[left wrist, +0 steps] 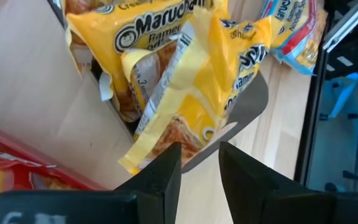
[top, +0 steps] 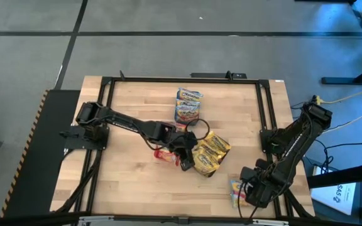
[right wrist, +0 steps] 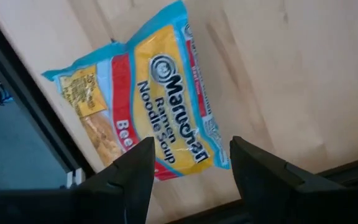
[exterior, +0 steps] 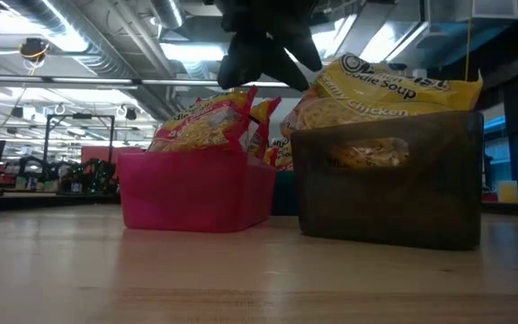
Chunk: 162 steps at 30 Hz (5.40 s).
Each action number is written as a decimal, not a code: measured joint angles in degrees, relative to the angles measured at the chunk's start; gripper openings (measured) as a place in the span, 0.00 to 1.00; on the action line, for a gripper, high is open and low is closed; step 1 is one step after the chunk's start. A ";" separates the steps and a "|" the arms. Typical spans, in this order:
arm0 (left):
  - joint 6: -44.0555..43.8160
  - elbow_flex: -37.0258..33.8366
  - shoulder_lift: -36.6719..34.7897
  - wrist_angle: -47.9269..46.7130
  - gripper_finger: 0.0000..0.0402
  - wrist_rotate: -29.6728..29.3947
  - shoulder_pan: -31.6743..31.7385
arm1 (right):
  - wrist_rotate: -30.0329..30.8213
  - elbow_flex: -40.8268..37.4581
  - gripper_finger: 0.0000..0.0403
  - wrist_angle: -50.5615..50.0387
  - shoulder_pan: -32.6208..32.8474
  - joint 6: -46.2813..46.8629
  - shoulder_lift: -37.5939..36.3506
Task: Sort Maruchan noodles
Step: Put the yellow bag into the black bin, then put the blue bag into the blue bin
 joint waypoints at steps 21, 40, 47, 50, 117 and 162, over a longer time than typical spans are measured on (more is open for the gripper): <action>-0.24 -0.04 2.20 1.15 0.25 3.25 -0.48 | -4.69 -0.02 0.51 1.05 -0.02 0.25 0.00; -0.13 0.02 -13.63 -37.95 0.25 1.44 -7.89 | -7.20 -5.03 0.51 12.16 -0.04 -3.11 0.87; -5.62 -0.20 -17.74 -47.11 0.25 -5.20 -16.96 | -8.40 -9.80 0.51 13.22 -0.91 -1.49 0.76; -9.17 -0.87 -19.85 -45.62 0.25 -7.79 -20.76 | -8.92 -11.28 0.51 17.71 -1.21 -1.72 0.80; -25.28 -1.18 -21.16 -45.39 0.25 -33.60 -32.37 | 29.62 24.26 0.00 8.38 -44.09 -53.64 -0.31; -22.34 -1.18 -21.14 -45.33 0.25 -37.93 -32.06 | 4.96 24.30 0.00 13.56 -73.55 -70.46 17.29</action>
